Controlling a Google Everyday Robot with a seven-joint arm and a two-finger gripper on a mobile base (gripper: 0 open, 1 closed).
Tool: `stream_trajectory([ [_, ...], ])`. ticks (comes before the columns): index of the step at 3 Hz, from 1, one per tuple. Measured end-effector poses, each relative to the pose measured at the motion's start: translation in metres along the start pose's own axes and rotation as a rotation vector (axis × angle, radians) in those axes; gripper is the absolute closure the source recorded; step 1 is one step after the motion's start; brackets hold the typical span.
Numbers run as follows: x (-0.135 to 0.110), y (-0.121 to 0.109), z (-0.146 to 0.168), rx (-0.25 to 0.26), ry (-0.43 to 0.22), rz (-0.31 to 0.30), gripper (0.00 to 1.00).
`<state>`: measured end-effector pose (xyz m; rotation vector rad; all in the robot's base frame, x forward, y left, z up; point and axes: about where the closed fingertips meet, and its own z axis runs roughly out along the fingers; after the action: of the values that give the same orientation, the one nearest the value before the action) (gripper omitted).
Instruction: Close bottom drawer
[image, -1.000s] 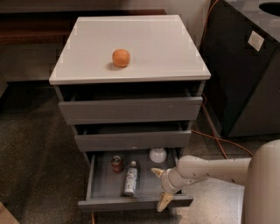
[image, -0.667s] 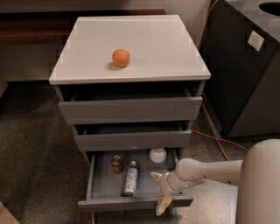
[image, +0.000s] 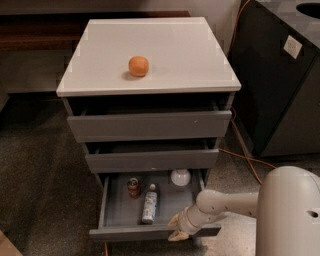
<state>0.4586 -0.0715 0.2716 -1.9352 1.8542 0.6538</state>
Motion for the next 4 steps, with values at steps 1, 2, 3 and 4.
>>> stream_trajectory([
  [1,0.012,0.010,0.025,-0.035,-0.011,0.018,0.84],
  [2,0.023,0.014,0.049,-0.069,0.014,0.023,1.00],
  [3,0.036,0.016,0.068,-0.079,0.057,0.035,1.00],
  [4,0.048,0.010,0.074,-0.041,0.080,0.072,1.00],
])
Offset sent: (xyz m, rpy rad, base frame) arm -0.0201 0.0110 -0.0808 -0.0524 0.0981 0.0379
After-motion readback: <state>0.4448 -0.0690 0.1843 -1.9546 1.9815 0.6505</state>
